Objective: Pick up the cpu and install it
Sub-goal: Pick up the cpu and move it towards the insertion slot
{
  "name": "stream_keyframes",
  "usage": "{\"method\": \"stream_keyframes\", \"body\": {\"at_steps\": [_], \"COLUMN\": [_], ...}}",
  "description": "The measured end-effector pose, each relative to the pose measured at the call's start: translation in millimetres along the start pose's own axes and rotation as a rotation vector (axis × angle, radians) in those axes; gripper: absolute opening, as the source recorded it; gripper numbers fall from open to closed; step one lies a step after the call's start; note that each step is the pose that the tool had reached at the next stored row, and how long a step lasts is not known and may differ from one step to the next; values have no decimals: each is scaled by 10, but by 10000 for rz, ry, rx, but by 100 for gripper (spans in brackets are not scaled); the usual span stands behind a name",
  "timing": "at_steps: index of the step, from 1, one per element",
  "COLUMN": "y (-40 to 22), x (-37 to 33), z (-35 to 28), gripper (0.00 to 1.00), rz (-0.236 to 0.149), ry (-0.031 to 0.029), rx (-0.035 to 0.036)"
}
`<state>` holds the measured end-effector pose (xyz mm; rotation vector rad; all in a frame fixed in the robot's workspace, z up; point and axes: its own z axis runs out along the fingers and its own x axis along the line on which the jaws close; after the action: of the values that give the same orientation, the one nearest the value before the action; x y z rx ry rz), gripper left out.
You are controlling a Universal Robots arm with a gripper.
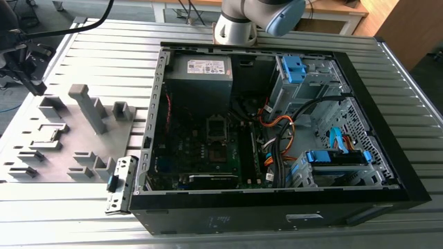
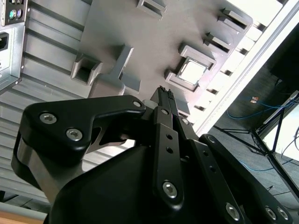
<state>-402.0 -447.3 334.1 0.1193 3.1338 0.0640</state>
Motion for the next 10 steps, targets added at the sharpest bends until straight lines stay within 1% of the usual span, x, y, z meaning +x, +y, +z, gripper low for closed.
{"method": "stream_keyframes", "body": {"at_steps": [10], "y": [-1], "x": [8], "z": [0], "gripper": [11], "rz": [0], "ry": [0], "rx": [0]}}
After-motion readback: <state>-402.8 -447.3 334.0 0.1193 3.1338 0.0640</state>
